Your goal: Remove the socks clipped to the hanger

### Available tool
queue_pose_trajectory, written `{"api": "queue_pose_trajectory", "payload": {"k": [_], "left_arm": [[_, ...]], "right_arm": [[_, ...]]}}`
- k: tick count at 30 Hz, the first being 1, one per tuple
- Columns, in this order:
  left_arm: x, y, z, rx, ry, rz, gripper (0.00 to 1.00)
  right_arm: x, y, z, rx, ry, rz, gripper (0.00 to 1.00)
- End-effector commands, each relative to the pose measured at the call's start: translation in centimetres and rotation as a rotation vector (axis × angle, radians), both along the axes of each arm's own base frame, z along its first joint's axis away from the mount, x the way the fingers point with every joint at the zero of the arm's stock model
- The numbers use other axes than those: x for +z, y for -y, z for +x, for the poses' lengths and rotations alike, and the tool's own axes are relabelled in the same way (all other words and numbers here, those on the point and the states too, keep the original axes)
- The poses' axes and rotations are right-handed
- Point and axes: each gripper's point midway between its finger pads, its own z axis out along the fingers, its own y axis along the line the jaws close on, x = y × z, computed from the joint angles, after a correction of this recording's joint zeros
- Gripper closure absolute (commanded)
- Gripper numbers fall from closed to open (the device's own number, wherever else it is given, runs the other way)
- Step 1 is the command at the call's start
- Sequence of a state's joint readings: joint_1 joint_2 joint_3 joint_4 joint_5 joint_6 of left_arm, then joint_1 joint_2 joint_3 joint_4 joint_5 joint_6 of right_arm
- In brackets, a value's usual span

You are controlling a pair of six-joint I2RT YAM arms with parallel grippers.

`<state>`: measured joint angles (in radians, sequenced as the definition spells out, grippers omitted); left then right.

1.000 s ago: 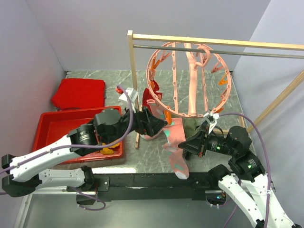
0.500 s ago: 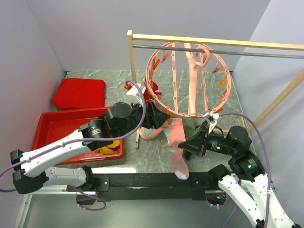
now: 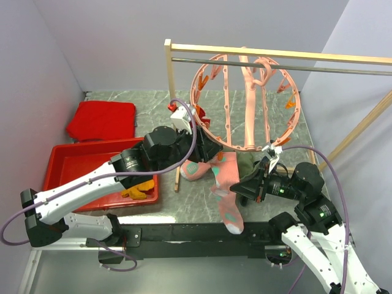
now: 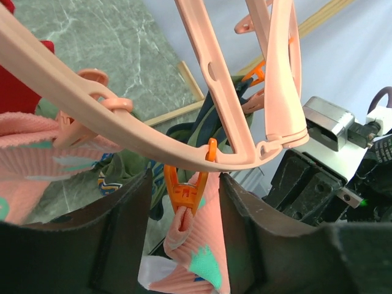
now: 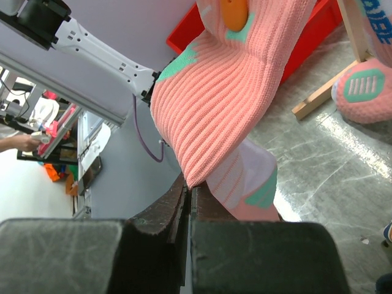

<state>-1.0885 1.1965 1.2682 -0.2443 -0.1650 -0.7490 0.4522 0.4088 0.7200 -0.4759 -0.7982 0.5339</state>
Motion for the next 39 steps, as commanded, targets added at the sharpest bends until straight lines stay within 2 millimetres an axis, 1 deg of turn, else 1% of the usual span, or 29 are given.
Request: {"api": "queue_pose_trajectory", "payload": {"k": [1,5,7,8,9,10,11,12,14,18,21,25,28,29,31,32,33,35,36,39], "left_arm": [[3.0,0.6,-0.2,-0.043,0.037,-0.077,0.49],[2.8,0.8,-0.5,-0.063,0.030,-0.090,0.51],[2.8,0.9,-0.5,-0.067,0.031,-0.099,0.57],[2.8,1.0,-0.4,-0.072,0.030,-0.101,0.62],[3.1,1.2,-0.6,-0.087,0.036,-0.109,0.76],[2.9,1.4,-0.5,-0.087,0.033,-0.104,0.81],[3.1,1.5,-0.4,-0.087,0.034,-0.105,0.89],[3.0,1.6,-0.4,-0.089,0.030,-0.100,0.94],[2.9,1.7,-0.3,-0.091,0.034,-0.096,0.95],[2.6,1.5,-0.3,-0.088,0.033,-0.091,0.99],[2.5,1.1,-0.3,-0.081,0.034,-0.085,0.99],[2.4,0.7,-0.3,-0.072,0.035,-0.079,0.99],[2.3,0.5,-0.3,-0.067,0.032,-0.075,0.99],[2.4,0.5,-0.4,-0.069,0.033,-0.077,0.98],[2.3,0.5,-0.5,-0.075,0.029,-0.072,0.94],[2.2,0.6,-0.5,-0.076,0.026,-0.068,0.88],[1.8,0.5,-0.6,-0.077,0.013,-0.049,0.70],[1.8,0.6,-0.6,-0.084,0.010,-0.035,0.57],[1.6,0.4,-0.9,-0.097,0.006,-0.024,0.47],[1.6,-0.1,-1.3,-0.103,0.012,-0.023,0.37]], "right_arm": [[1.5,-0.1,-0.4,0.018,0.026,0.016,1.00],[1.4,0.0,-0.4,0.016,0.024,0.015,1.00],[1.2,-0.1,-0.3,0.017,0.022,0.012,1.00],[1.2,-0.1,-0.3,0.017,0.022,0.010,1.00],[1.1,-0.1,-0.3,0.017,0.018,0.010,1.00],[1.0,-0.1,-0.2,0.012,0.015,0.008,1.00],[1.0,-0.1,-0.3,0.015,0.016,0.008,1.00],[0.9,0.0,-0.3,0.015,0.014,0.006,1.00],[0.7,0.1,-0.5,0.013,0.011,0.000,1.00],[-0.5,0.4,-1.0,0.015,-0.007,-0.028,1.00],[-1.6,0.7,-1.6,0.022,-0.028,-0.048,1.00],[-3.4,1.1,-3.0,0.060,-0.073,-0.082,1.00],[-3.7,1.3,-3.3,0.064,-0.079,-0.098,1.00],[-3.6,1.3,-3.4,0.069,-0.077,-0.096,1.00],[-3.3,1.1,-3.4,0.080,-0.077,-0.091,1.00],[-3.2,1.1,-3.3,0.075,-0.075,-0.090,1.00],[-2.9,1.1,-3.2,0.072,-0.066,-0.087,1.00],[-2.5,1.1,-2.6,0.046,-0.052,-0.080,1.00],[-2.2,1.0,-2.3,0.038,-0.047,-0.073,1.00],[-1.8,0.9,-1.4,0.004,-0.048,-0.069,1.00]]}}
